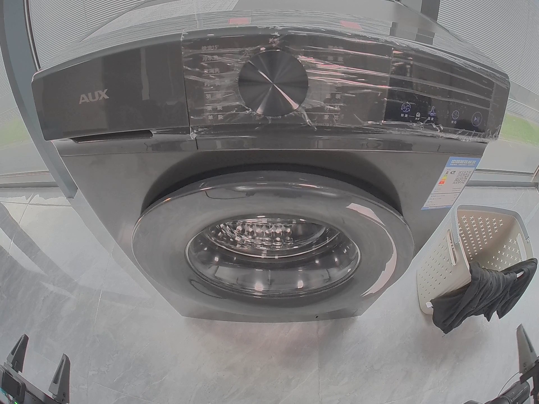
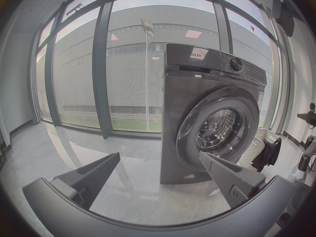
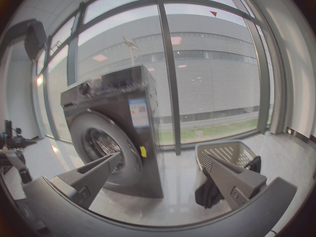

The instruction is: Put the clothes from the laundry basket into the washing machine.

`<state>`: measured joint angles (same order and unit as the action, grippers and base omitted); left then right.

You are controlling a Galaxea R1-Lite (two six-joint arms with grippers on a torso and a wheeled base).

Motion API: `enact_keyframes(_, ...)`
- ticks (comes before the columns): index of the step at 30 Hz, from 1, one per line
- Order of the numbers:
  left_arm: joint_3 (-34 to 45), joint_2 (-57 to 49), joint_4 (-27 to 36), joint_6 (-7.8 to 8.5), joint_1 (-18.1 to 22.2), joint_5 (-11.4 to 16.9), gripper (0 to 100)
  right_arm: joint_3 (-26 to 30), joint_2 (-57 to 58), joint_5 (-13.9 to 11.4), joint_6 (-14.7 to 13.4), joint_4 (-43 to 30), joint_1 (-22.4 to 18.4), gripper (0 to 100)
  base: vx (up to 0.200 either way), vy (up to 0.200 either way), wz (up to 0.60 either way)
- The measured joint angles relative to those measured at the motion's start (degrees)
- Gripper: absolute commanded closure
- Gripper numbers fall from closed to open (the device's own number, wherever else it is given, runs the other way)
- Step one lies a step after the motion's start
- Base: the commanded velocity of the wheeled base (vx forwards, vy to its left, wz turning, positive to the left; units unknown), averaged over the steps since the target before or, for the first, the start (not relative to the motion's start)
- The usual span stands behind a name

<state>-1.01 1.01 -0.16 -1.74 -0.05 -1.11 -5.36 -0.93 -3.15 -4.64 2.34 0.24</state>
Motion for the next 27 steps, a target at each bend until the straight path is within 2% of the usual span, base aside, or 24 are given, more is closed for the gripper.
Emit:
enact_keyframes(2, 0.0, 0.0, 0.02, 0.0, 0.0, -0.01, 0, -3.04, 0.0, -3.43, -0.48, -0.93, 0.02, 0, 0.0, 0.0, 0.0)
enact_keyframes(4, 0.0, 0.0, 0.0, 0.0, 0.0, -0.01, 0, -5.38, -0.01, -8.57, -0.35, -3.46, 0.0, 0, 0.0, 0.0, 0.0)
enact_keyframes(6, 0.0, 0.0, 0.0, 0.02, -0.02, -0.01, 0, -6.67, -0.41, -12.59, 0.3, -5.18, 0.0, 0, 0.0, 0.0, 0.0)
enact_keyframes(9, 0.0, 0.0, 0.0, 0.0, -0.05, -0.01, 0, -7.25, -2.68, -15.9, 1.23, -6.41, 0.06, 0, 0.0, 0.0, 0.0)
enact_keyframes(11, 0.0, 0.0, 0.0, 0.0, -0.05, -0.01, 0, -7.25, -5.3, -17.37, 1.83, -6.41, 0.11, 0, 0.0, 0.0, 0.0)
enact_keyframes(14, 0.0, 0.0, 0.0, 0.0, -0.05, -0.01, 0, -7.09, -10.59, -19.19, 3.06, -5.29, 0.17, 0, 0.0, 0.2, 0.0)
enact_keyframes(17, 0.0, 0.0, 0.02, 0.0, -0.05, -0.01, 0, -6.97, -16.7, -20.36, 4.43, -2.83, 0.22, 0, 0.0, 0.2, 0.0)
enact_keyframes(20, 0.0, 0.0, 0.02, 0.0, 0.0, -0.01, 0, -6.92, -23.76, -21.24, 5.42, 1.27, 0.38, 0, 0.0, 0.0, 0.0)
enact_keyframes(27, 0.0, 0.0, 0.0, 0.0, -0.05, -0.01, 0, -7.4, -37.83, -22.31, 4.18, 12.81, 2.47, 0, 0.0, 0.0, 0.0)
